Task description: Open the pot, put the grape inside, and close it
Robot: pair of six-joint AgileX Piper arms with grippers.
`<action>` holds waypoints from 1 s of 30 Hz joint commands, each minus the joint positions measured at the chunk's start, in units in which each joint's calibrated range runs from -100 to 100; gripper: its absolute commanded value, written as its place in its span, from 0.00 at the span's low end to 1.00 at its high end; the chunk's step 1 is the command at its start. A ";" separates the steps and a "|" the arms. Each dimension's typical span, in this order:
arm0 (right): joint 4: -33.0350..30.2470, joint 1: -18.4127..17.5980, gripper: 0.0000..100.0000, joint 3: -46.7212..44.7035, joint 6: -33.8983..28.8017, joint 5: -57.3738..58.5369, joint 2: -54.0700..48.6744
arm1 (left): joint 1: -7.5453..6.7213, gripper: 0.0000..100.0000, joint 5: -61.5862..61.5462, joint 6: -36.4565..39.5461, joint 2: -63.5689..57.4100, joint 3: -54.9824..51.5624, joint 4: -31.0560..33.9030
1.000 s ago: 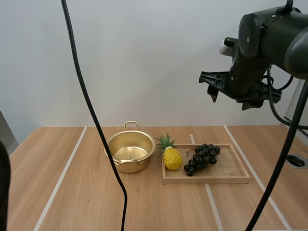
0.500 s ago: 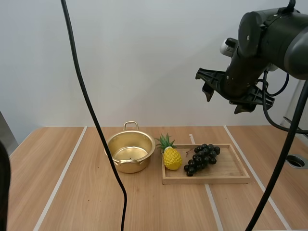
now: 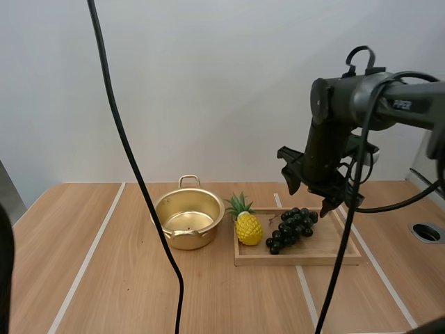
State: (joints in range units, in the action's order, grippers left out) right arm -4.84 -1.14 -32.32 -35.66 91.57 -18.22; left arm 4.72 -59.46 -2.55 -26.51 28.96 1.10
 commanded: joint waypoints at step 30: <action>-0.19 0.18 1.00 7.18 -4.97 -7.52 20.94 | 0.18 0.00 2.15 0.57 -0.15 0.40 0.38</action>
State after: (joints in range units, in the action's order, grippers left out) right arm -4.23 -1.14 -25.61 -40.11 83.57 1.97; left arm 4.72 -59.46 -2.55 -26.51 28.96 1.10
